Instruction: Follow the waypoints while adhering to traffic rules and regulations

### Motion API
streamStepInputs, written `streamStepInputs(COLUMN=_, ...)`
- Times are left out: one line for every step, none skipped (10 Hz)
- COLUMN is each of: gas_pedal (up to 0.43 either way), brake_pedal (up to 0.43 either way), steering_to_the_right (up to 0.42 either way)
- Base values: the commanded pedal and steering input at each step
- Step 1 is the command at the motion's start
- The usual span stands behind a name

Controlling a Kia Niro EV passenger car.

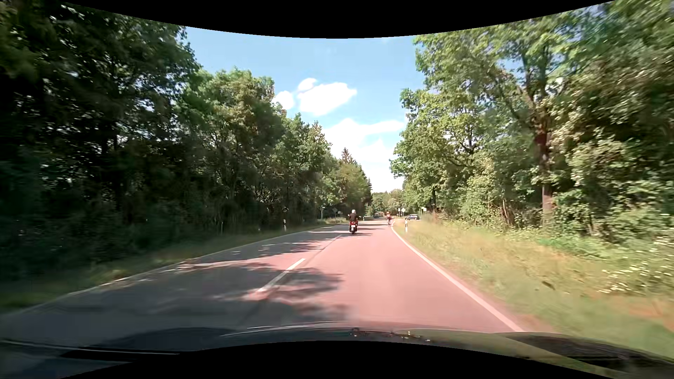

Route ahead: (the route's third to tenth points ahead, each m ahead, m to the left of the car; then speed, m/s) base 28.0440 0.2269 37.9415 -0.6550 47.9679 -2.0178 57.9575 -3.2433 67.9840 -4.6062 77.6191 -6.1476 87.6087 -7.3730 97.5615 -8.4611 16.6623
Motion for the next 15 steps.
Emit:
streamStepInputs(gas_pedal=0.209, brake_pedal=0.012, steering_to_the_right=0.014)
streamStepInputs(gas_pedal=0.209, brake_pedal=0.012, steering_to_the_right=0.014)
streamStepInputs(gas_pedal=0.209, brake_pedal=0.012, steering_to_the_right=0.015)
streamStepInputs(gas_pedal=0.209, brake_pedal=0.012, steering_to_the_right=0.015)
streamStepInputs(gas_pedal=0.169, brake_pedal=0.012, steering_to_the_right=0.015)
streamStepInputs(gas_pedal=0.138, brake_pedal=0.012, steering_to_the_right=0.015)
streamStepInputs(gas_pedal=0.138, brake_pedal=0.012, steering_to_the_right=0.015)
streamStepInputs(gas_pedal=0.13, brake_pedal=0.012, steering_to_the_right=0.015)
streamStepInputs(gas_pedal=0.118, brake_pedal=0.012, steering_to_the_right=0.015)
streamStepInputs(gas_pedal=0.11, brake_pedal=0.012, steering_to_the_right=0.015)
streamStepInputs(gas_pedal=0.11, brake_pedal=0.012, steering_to_the_right=0.015)
streamStepInputs(gas_pedal=0.11, brake_pedal=0.012, steering_to_the_right=0.015)
streamStepInputs(gas_pedal=0.11, brake_pedal=0.012, steering_to_the_right=0.014)
streamStepInputs(gas_pedal=0.11, brake_pedal=0.012, steering_to_the_right=0.014)
streamStepInputs(gas_pedal=0.118, brake_pedal=0.012, steering_to_the_right=0.014)
